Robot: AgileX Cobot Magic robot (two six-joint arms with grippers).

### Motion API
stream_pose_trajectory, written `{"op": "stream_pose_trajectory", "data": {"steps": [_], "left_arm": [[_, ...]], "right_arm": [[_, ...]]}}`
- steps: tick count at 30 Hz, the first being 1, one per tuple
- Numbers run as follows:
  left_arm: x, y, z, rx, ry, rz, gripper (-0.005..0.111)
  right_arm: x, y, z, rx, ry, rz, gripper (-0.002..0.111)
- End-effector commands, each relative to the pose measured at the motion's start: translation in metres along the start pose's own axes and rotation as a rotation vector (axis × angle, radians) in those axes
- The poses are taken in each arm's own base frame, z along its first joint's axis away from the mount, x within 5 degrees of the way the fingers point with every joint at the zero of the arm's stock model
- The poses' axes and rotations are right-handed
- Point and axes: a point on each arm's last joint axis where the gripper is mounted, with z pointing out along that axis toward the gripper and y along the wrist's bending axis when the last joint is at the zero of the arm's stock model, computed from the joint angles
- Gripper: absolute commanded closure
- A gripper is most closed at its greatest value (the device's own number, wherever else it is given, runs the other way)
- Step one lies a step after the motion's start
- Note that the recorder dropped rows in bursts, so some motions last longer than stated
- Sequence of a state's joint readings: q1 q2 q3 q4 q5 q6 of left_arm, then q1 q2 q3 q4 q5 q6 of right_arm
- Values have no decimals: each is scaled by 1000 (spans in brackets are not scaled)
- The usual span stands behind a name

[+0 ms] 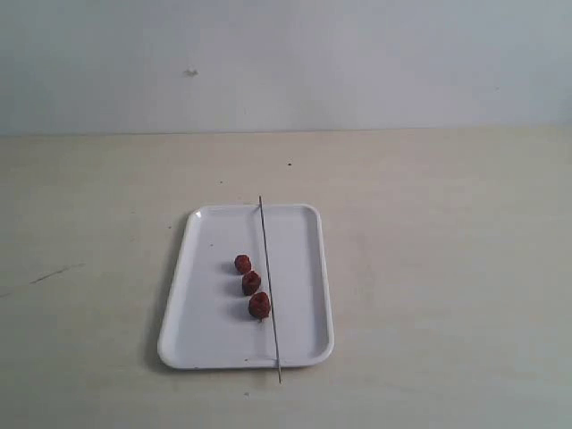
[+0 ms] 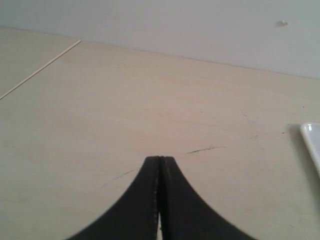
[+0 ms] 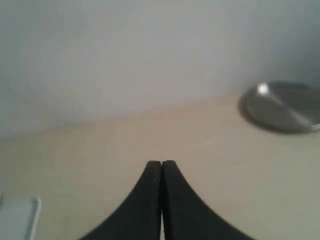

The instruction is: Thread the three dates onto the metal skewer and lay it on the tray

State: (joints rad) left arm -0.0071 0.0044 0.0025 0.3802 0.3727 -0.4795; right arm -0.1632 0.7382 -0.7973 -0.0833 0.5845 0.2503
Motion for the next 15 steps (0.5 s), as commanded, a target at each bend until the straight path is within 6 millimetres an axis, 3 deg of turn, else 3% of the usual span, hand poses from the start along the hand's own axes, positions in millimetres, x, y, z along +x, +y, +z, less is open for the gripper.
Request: {"op": "stream_pose_trajectory", "data": {"steps": [1, 5, 8, 15], "left_arm": [[-1, 0, -1, 0, -7, 2, 107], [-1, 0, -1, 0, -7, 2, 107], [-1, 0, -1, 0, -7, 2, 107], [-1, 0, -1, 0, -7, 2, 107]], "right_arm": [[9, 15, 52, -99, 413, -65, 108], [46, 32, 90, -271, 701, -60, 108], [77, 46, 113, -285, 841, -123, 108], [118, 110, 135, -347, 962, -213, 108]]}}
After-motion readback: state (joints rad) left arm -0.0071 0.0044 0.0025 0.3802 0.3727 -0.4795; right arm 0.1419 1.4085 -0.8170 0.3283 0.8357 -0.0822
